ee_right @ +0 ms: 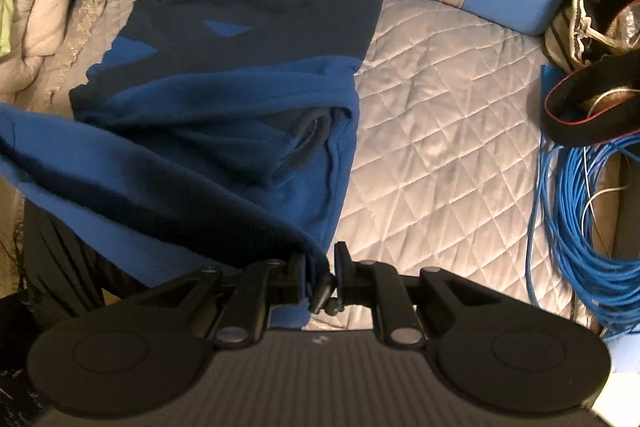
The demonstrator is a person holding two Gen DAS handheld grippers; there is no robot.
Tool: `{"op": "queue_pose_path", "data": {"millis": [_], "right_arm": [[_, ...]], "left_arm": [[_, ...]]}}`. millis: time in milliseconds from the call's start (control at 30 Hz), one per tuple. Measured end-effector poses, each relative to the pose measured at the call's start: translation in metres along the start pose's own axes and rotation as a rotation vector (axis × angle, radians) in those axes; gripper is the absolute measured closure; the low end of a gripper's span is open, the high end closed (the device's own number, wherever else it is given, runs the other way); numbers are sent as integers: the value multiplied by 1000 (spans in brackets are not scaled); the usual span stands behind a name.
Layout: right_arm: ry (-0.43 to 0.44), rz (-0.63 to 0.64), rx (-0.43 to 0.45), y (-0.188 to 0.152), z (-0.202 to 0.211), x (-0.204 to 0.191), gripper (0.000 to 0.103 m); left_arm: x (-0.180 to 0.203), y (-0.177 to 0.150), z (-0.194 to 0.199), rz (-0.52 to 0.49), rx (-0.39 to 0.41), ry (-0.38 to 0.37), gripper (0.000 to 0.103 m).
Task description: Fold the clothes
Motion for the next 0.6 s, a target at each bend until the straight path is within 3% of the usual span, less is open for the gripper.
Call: {"op": "queue_pose_path", "data": {"millis": [300,600], "right_arm": [[-25,44,-35,35,-21,13,90],[-35,51,-46,68,-44,34,89]], "left_arm": [[-5,39,-30,-48,-48,59,86],[-15,71,-59,-28,-64,79,86]]}}
Point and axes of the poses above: each gripper's, at about its wrist camera, not at the fingertips, and z roughly against the way its jaws point, x to its right, y to its top, the point moved 4 cm from there along -z, roughly the way its jaws point, and after that the axes turned 9 degrees about z, right-handed, at the moved point
